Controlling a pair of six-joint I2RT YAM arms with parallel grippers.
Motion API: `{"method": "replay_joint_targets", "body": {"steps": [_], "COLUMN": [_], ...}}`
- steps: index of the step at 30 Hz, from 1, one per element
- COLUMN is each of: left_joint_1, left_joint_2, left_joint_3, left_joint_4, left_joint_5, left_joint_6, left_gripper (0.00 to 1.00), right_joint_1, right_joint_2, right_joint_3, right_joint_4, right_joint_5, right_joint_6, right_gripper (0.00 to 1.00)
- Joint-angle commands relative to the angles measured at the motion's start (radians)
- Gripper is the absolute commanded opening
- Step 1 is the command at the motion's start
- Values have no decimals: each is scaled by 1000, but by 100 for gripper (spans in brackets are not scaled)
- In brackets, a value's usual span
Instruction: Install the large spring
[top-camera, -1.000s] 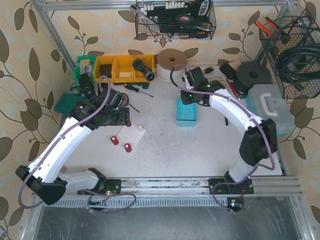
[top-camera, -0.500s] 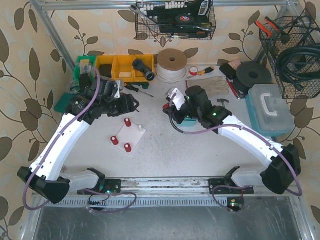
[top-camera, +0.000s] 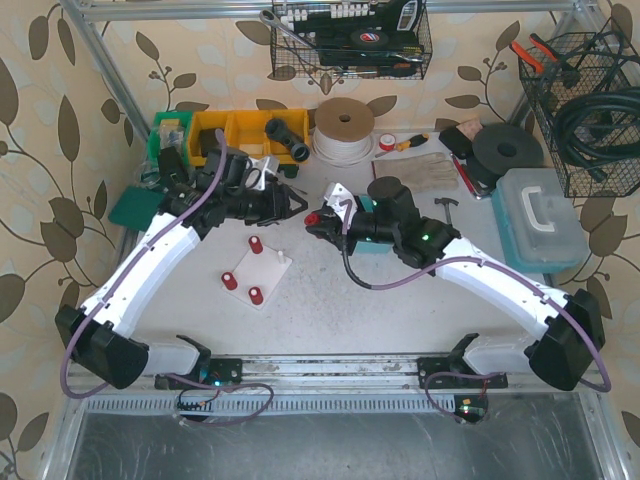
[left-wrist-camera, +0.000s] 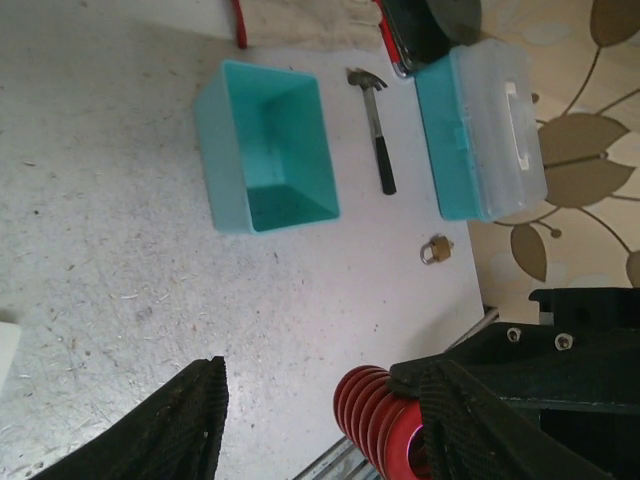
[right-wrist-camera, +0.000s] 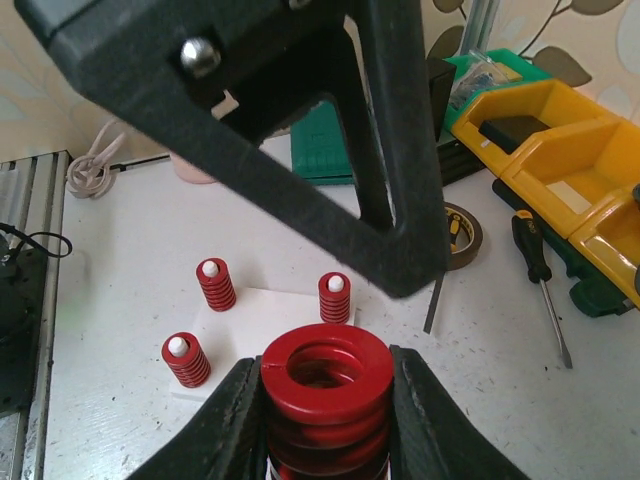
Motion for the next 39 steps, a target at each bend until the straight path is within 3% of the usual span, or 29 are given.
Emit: {"method": "replay_joint_targets", "body": {"steps": [1,13,27,39], "left_joint_1": [-19,-51,-52,-65], "left_joint_2": [16,60,117,180], "left_joint_3": [31,43,91,97], "left_joint_4": [16,19,-138,-161], "left_joint_5": [83,143,108,201], "left_joint_6": [69,96,174,128], "left_gripper": [57,54,57,39], "right_joint_1": [8,12,16,23], "right_joint_2": [11,73,94,124], "right_joint_3": [7,50,64,93], "right_joint_4": [55,34,36,-36], "right_joint_5": [-38,-4,17,59], "right_joint_6": [-13,-4,-7,-36], "right_gripper": [0,0,0,0]}}
